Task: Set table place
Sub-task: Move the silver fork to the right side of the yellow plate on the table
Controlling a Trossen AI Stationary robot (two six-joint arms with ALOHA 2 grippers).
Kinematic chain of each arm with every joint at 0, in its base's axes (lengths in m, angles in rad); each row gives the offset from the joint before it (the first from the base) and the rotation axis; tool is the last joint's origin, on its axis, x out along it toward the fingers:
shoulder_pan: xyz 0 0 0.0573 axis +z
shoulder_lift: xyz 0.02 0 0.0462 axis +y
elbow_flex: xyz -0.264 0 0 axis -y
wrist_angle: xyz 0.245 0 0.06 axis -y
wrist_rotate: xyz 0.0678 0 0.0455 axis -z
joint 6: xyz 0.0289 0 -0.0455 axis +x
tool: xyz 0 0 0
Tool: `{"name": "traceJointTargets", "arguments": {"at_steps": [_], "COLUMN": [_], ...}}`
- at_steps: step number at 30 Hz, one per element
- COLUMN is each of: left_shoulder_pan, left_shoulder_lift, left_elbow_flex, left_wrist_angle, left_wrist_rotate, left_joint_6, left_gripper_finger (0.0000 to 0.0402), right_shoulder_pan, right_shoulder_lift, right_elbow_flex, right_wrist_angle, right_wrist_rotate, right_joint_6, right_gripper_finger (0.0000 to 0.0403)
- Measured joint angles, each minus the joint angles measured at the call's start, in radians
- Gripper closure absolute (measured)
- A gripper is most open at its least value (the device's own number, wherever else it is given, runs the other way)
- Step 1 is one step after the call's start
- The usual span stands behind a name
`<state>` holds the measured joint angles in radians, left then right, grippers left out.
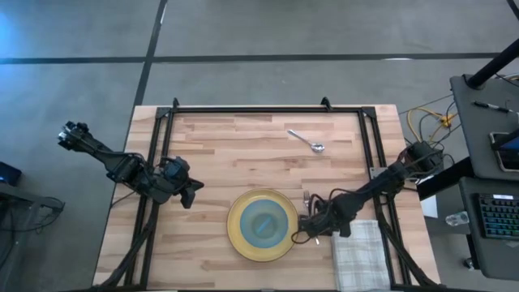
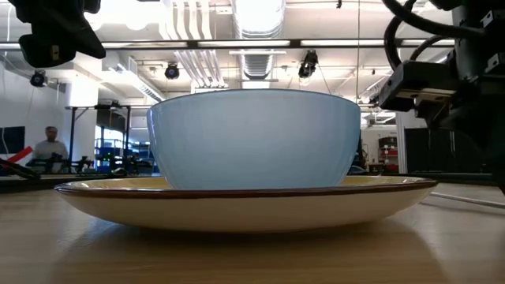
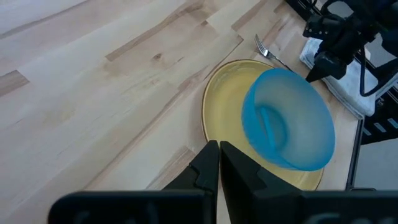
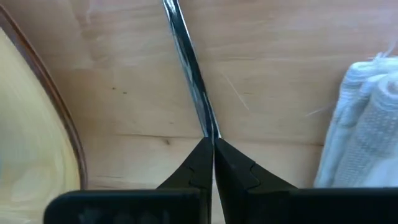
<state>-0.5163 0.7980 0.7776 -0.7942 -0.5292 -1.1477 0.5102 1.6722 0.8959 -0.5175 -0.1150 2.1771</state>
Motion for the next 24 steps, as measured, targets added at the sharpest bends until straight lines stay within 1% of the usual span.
{"name": "traceJointTargets", "arguments": {"at_steps": [7, 10, 13, 17, 20, 24], "left_shoulder_pan": [0.000, 0.000, 0.000, 0.000, 0.002, 0.004], "left_shoulder_lift": [0.000, 0.000, 0.000, 0.000, 0.000, 0.000], "left_elbow_flex": [0.000, 0.000, 0.000, 0.000, 0.000, 0.000], "left_wrist_angle": [-0.001, -0.001, -0.001, -0.001, -0.001, 0.000], "left_wrist_rotate": [-0.002, -0.003, -0.003, -0.003, -0.003, -0.003], "left_joint_6": [0.003, 0.003, 0.003, 0.003, 0.003, 0.002], "left_gripper_finger": [0.0402, 0.0402, 0.0402, 0.0402, 0.0402, 0.0402], "right_shoulder_pan": [0.012, 0.012, 0.003, -0.030, -0.053, -0.077], "right_shoulder_lift": [0.000, 0.000, -0.003, -0.003, -0.003, -0.003], "right_elbow_flex": [0.000, 0.005, 0.025, 0.046, 0.076, 0.116], "right_wrist_angle": [0.009, 0.008, 0.010, -0.023, -0.107, -0.220], "right_wrist_rotate": [0.015, 0.060, 0.108, 0.138, 0.160, 0.167], "right_joint_6": [0.021, 0.008, -0.037, -0.115, -0.168, -0.233], "right_gripper_finger": [0.0394, 0.0394, 0.0394, 0.0392, 0.0378, 0.0345]}}
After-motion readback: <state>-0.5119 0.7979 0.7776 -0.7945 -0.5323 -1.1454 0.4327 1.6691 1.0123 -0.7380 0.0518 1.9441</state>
